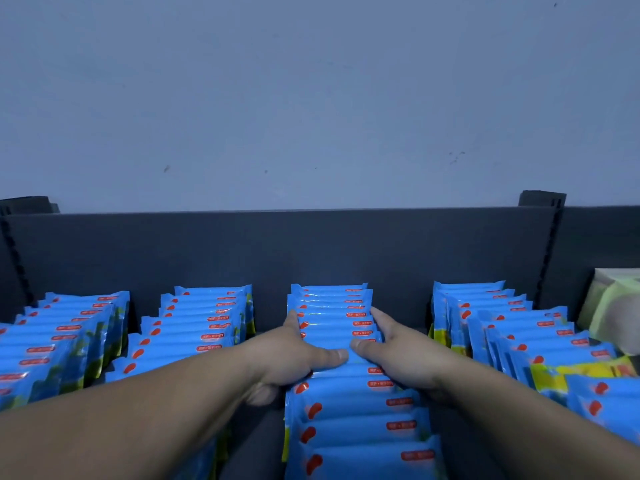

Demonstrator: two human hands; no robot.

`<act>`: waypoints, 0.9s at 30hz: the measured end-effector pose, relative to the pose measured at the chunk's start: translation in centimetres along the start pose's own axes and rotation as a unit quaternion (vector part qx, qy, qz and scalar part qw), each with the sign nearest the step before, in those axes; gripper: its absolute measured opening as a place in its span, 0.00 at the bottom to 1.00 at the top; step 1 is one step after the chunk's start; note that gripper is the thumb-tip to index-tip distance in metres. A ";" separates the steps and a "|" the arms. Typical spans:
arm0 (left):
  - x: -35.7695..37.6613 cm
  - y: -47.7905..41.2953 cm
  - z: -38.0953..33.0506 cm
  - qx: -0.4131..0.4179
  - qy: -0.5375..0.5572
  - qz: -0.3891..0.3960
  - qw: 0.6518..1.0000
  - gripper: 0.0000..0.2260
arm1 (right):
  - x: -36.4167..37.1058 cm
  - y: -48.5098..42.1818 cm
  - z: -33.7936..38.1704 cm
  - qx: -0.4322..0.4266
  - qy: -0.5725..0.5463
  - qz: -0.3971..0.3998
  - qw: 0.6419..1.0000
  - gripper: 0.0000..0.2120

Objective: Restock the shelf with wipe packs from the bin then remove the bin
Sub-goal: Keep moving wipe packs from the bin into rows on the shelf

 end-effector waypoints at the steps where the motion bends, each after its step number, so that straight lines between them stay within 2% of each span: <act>1: 0.0 0.1 0.0 0.000 0.002 0.003 1.000 0.27 | 0.0 -0.1 -0.1 -0.001 -0.003 0.003 1.000 0.17; 6: 0.1 0.7 -0.4 0.009 0.000 0.018 1.000 0.27 | -0.2 0.3 0.0 -0.011 -0.016 0.017 1.000 0.17; 10: 0.5 2.2 -0.5 0.059 -0.021 0.011 0.998 0.25 | -1.0 2.6 0.4 -0.044 -0.031 0.000 0.999 0.13; 12: 1.2 3.8 -0.3 0.093 -0.076 0.012 0.993 0.23 | -1.3 4.5 0.7 -0.070 -0.009 -0.022 0.997 0.12; 13: 1.5 4.9 0.0 0.108 -0.128 0.000 0.986 0.27 | -1.3 5.4 0.8 -0.081 0.015 -0.025 0.996 0.11; 14: 1.8 5.8 0.4 0.126 -0.194 -0.020 0.973 0.36 | -1.1 6.4 0.7 -0.097 0.042 -0.015 0.994 0.14; 16: 2.3 7.1 1.6 0.167 -0.315 -0.045 0.933 0.52 | -0.7 8.0 -0.4 -0.116 0.096 -0.016 0.988 0.34; 18: 2.7 8.6 2.8 0.211 -0.364 -0.045 0.906 0.55 | -0.3 9.1 -2.2 -0.126 0.123 -0.008 0.984 0.48; 21: 3.0 11.1 4.3 0.213 -0.381 -0.065 0.897 0.52 | 0.5 11.3 -3.4 -0.123 0.121 0.018 0.985 0.52; 24: 2.8 12.3 6.3 0.199 -0.346 -0.091 0.913 0.60 | 1.4 12.8 -3.8 -0.110 0.083 0.038 0.990 0.51; 27: 3.8 12.4 7.8 0.170 -0.336 -0.098 0.921 0.59 | 2.1 13.1 -3.7 -0.107 0.091 0.020 0.990 0.50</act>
Point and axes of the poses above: each hand's wrist, its own y-axis away from the middle knuckle, its own x-axis out of the palm, z = x × y, the point moved 1 cm from there along -y, towards the middle knuckle, and after that the axes turned 10 degrees about y, right-handed, at the moved point
